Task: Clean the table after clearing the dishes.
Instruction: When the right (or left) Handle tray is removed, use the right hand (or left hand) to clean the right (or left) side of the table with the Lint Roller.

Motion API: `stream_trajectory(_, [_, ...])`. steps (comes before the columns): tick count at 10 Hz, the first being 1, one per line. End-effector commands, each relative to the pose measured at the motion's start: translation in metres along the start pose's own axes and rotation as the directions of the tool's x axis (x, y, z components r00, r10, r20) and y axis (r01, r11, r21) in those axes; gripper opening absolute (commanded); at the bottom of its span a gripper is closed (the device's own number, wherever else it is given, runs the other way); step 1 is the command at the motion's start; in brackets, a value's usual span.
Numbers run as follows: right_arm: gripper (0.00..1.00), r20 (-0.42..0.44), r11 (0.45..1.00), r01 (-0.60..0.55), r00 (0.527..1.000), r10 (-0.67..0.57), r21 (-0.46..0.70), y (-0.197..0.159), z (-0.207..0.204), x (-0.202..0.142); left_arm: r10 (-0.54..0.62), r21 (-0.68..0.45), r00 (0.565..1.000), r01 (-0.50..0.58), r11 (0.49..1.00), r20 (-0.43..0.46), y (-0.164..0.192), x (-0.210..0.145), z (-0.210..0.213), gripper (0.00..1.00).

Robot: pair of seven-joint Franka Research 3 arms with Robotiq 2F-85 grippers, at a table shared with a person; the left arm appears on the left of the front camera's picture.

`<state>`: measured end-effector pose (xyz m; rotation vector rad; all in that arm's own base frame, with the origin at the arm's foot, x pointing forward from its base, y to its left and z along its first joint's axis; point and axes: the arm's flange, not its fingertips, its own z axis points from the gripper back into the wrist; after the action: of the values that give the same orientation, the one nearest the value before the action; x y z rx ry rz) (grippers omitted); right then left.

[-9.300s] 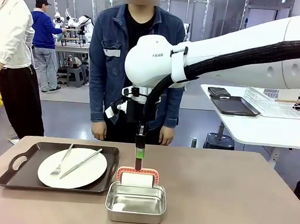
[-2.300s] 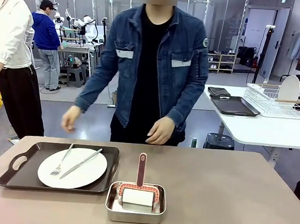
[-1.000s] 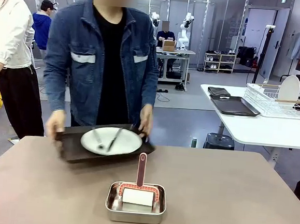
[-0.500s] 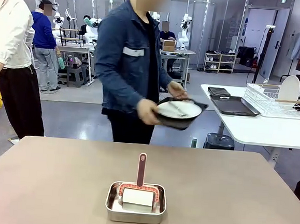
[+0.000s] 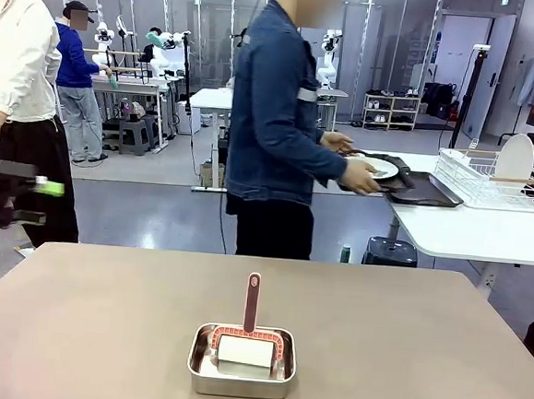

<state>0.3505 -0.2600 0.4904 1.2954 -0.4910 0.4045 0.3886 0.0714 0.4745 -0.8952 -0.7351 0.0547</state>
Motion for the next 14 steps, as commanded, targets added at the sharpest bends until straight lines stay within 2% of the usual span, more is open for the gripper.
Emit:
stream_trajectory(1, [1.00,-0.008,1.000,-0.020,1.000,0.020,0.007,0.003,0.001,-0.003,-0.154,0.059,0.988,0.155,0.986,-0.013,-0.052,0.016,-0.068,1.00])
stream_trajectory(2, [1.00,-0.008,1.000,-0.020,1.000,0.020,0.007,0.003,0.001,-0.003,-0.240,0.072,0.969,0.244,0.967,-0.061,-0.083,0.027,-0.103,1.00])
stream_trajectory(4, [1.00,-0.008,1.000,-0.020,1.000,0.020,0.007,0.003,0.001,-0.003,-0.345,0.033,0.923,0.355,0.934,-0.170,-0.135,0.043,-0.166,1.00])
stream_trajectory(5, [1.00,-0.008,1.000,-0.020,1.000,0.020,0.007,0.003,0.001,-0.003,-0.411,0.000,0.867,0.429,0.904,-0.282,-0.159,0.051,-0.200,1.00])
stream_trajectory(6, [1.00,-0.008,1.000,-0.020,1.000,0.020,0.007,0.003,0.001,-0.003,-0.473,-0.037,0.792,0.499,0.866,-0.386,-0.178,0.059,-0.227,1.00])
stream_trajectory(8, [1.00,-0.008,1.000,-0.020,1.000,0.020,0.007,0.003,0.001,-0.003,-0.555,-0.116,0.614,0.606,0.787,-0.560,-0.204,0.075,-0.271,1.00])
stream_trajectory(9, [1.00,-0.008,1.000,-0.020,1.000,0.020,0.007,0.003,0.001,-0.003,-0.594,-0.192,0.486,0.648,0.737,-0.641,-0.215,0.079,-0.289,1.00])
stream_trajectory(10, [1.00,-0.008,1.000,-0.020,1.000,0.020,0.007,0.003,0.001,-0.003,-0.615,-0.270,0.377,0.655,0.706,-0.693,-0.225,0.077,-0.301,1.00])
stream_trajectory(12, [1.00,-0.008,1.000,-0.020,1.000,0.020,0.007,0.003,0.001,-0.003,-0.671,-0.407,0.232,0.643,0.649,-0.704,-0.244,0.066,-0.311,1.00])
stream_trajectory(13, [1.00,-0.008,1.000,-0.020,1.000,0.020,0.007,0.003,0.001,-0.003,-0.696,-0.450,0.192,0.640,0.623,-0.692,-0.249,0.054,-0.317,1.00])
stream_trajectory(14, [1.00,-0.008,1.000,-0.020,1.000,0.020,0.007,0.003,0.001,-0.003,-0.719,-0.498,0.133,0.635,0.590,-0.682,-0.252,0.037,-0.324,1.00])
